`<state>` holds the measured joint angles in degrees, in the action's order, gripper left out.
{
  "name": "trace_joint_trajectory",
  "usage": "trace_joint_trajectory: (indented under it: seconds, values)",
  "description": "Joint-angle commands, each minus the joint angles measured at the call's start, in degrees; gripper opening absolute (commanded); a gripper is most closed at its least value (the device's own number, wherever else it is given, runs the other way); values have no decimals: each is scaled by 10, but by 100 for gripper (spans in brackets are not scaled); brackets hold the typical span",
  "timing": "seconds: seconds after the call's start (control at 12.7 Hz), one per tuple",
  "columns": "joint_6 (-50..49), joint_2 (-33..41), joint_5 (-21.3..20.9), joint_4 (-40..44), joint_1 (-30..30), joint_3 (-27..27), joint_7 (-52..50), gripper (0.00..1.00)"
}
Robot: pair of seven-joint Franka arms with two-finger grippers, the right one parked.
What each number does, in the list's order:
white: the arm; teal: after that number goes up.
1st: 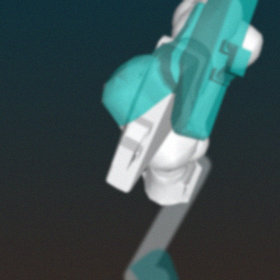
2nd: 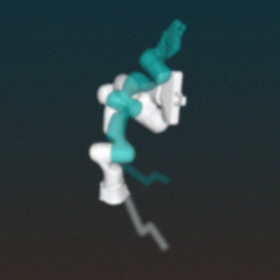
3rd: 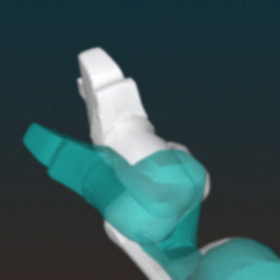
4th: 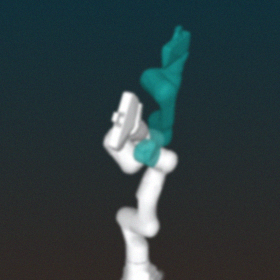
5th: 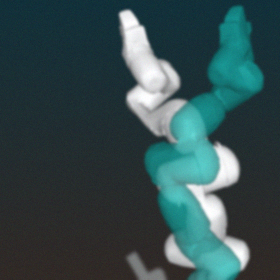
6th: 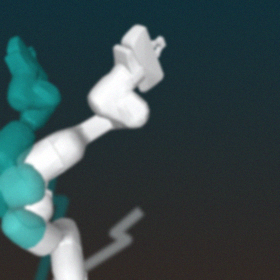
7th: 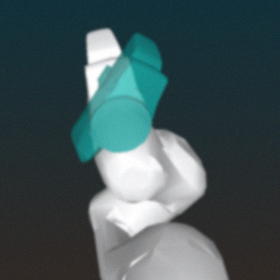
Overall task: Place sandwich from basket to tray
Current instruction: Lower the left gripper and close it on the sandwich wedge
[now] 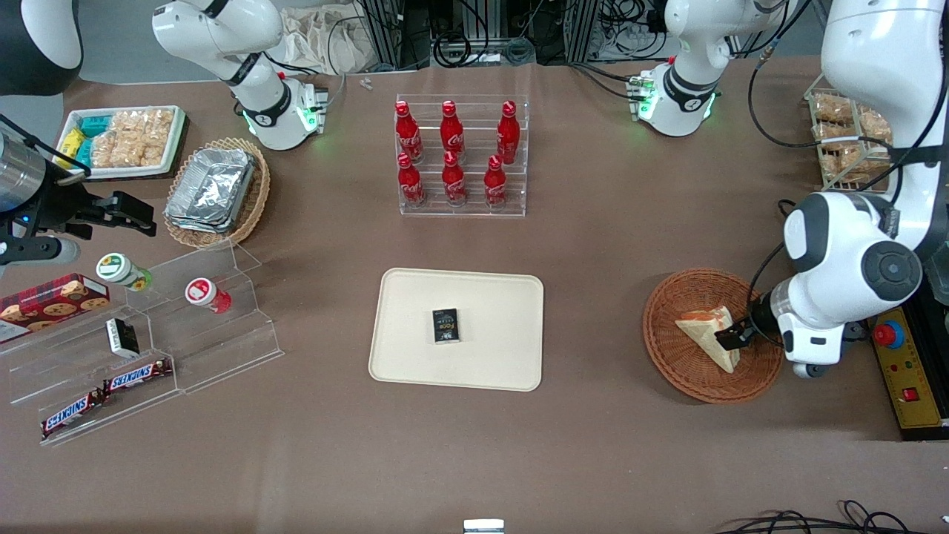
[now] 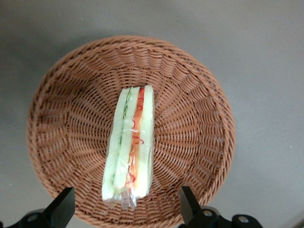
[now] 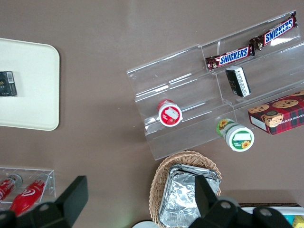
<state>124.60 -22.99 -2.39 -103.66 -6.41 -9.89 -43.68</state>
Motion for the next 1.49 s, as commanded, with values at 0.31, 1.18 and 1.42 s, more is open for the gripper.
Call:
trace_joint_trajectory:
  seconds: [0.31,1.18,1.42]
  values:
    - [50,-29,5,-19,-1,0,-11,100]
    - [88,-57,5,-34,-1,0,-33,62]
    - [87,-56,3,-30,2,0,-54,3]
